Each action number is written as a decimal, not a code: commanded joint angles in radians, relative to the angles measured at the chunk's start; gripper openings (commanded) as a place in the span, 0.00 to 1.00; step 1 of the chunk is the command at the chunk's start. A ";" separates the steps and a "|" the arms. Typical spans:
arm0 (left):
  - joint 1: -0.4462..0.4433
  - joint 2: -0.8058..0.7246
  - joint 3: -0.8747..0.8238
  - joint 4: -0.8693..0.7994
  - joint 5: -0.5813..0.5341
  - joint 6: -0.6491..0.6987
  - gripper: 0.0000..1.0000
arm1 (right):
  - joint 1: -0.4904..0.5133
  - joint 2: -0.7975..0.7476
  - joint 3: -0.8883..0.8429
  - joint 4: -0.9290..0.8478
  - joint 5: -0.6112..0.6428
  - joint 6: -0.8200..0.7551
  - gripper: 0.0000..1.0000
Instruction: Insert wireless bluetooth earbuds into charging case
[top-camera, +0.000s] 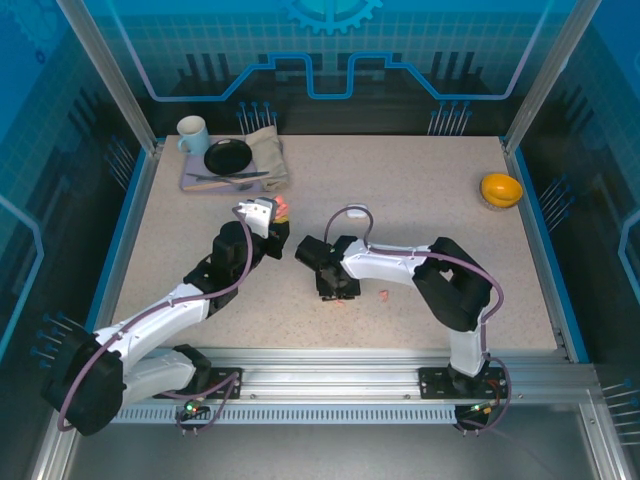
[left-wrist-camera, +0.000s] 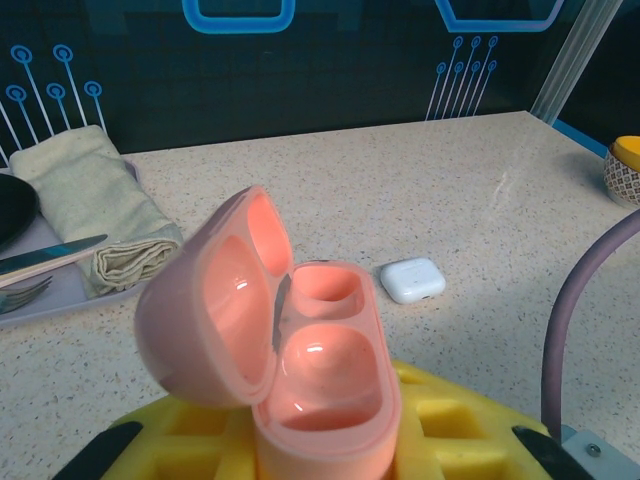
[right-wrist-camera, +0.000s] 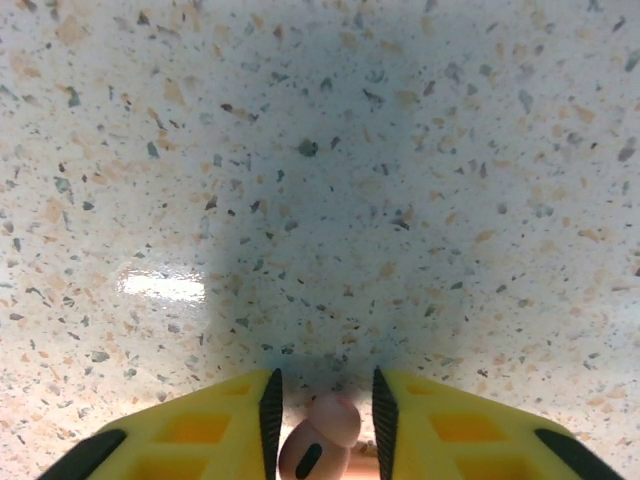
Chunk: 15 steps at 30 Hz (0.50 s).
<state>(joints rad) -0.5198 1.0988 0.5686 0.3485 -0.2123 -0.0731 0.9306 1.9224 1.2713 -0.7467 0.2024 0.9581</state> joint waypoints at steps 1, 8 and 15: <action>0.008 0.002 0.031 0.032 0.017 -0.001 0.00 | 0.001 -0.024 -0.016 -0.002 0.002 0.000 0.34; 0.008 -0.009 0.027 0.025 0.019 0.009 0.00 | 0.011 -0.070 -0.027 0.000 0.028 -0.067 0.41; 0.008 -0.017 0.026 0.017 0.025 0.013 0.00 | -0.018 -0.105 -0.065 0.041 -0.032 -0.322 0.52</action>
<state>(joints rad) -0.5194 1.0988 0.5686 0.3481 -0.2089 -0.0727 0.9287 1.8469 1.2266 -0.7170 0.2043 0.7803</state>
